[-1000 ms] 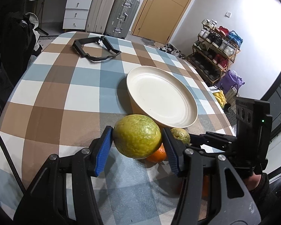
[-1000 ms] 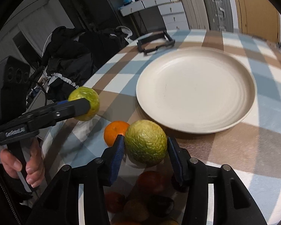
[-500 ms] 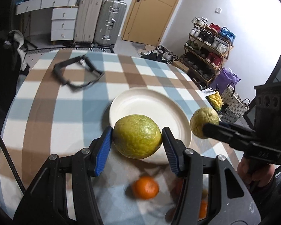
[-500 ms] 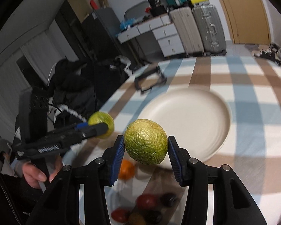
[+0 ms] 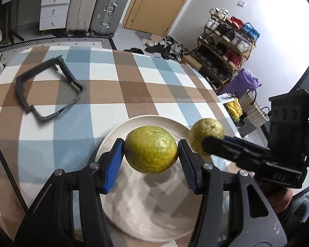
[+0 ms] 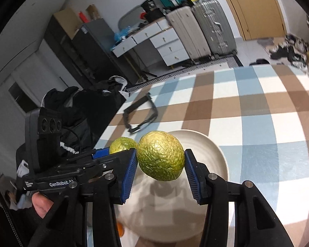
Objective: Organize fruits
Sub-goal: 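Carry both citrus onto the cream plate and open both tools, then withdraw both tools from the plate back toward the remaining fruits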
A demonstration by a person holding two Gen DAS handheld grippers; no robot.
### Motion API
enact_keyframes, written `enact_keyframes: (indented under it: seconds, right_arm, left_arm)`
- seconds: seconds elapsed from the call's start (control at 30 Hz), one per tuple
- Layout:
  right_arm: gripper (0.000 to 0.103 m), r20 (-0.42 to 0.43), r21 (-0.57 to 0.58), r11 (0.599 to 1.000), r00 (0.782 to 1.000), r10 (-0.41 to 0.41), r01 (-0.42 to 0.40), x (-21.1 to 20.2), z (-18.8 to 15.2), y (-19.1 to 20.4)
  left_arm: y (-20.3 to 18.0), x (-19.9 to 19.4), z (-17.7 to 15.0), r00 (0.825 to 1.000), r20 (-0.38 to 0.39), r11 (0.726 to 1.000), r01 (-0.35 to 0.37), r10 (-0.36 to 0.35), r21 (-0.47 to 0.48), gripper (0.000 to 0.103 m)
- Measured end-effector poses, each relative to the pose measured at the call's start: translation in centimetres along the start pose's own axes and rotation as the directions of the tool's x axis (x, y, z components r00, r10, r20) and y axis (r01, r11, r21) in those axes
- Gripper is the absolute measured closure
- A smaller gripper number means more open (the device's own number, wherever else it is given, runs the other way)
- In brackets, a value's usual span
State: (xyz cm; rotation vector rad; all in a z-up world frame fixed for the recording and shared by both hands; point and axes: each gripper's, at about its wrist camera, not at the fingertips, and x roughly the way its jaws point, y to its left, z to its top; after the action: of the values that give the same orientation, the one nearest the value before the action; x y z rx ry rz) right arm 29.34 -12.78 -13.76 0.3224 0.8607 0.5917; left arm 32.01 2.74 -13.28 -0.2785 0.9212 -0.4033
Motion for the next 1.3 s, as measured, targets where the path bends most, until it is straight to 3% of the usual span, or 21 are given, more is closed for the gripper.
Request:
enact_keyframes:
  seconds: [0.5,0.67,0.8,0.93,1.0,1.07,1.3]
  right_arm:
    - [0.056,-0.041,0.067,0.997,0.999,-0.025,0.028,4.2,0.3,-3.2]
    - [0.055,-0.053,0.068,0.997,0.998,-0.045,0.048,5.0,0.4,-3.2]
    - [0.049,-0.031,0.11,0.994,0.999,-0.024,0.027,4.6,0.4,-3.3]
    - [0.048,0.037,0.104,0.994,0.999,-0.024,0.02,2.4,0.8,-2.6]
    - [0.041,0.066,0.107,0.994,0.997,-0.029,0.022,0.9,0.9,-2.2]
    - [0.027,0.094,0.101,0.995,0.995,-0.036,0.027,-0.8,0.8,-1.5]
    - [0.008,0.21,0.039,0.997,0.975,-0.076,0.07,-7.1,-1.2,1.8]
  left_arm:
    - [0.7,5.2,1.2,0.998,-0.052,0.999,0.026,-0.025,0.024,0.052]
    - [1.2,5.7,1.4,0.997,-0.069,0.999,0.023,-0.026,-0.032,0.052]
    - [1.0,4.8,1.4,0.998,-0.055,0.999,0.018,-0.021,-0.043,0.037]
    - [0.0,2.3,1.0,1.0,-0.025,1.0,-0.001,0.001,-0.002,0.035]
    - [-0.6,0.8,0.7,1.0,-0.002,1.0,-0.019,0.019,0.012,0.028]
    - [-1.3,-1.0,0.3,0.999,0.029,0.999,-0.039,0.039,0.023,0.023]
    - [-4.1,-7.7,-2.0,0.975,0.148,0.982,-0.175,0.163,0.074,0.018]
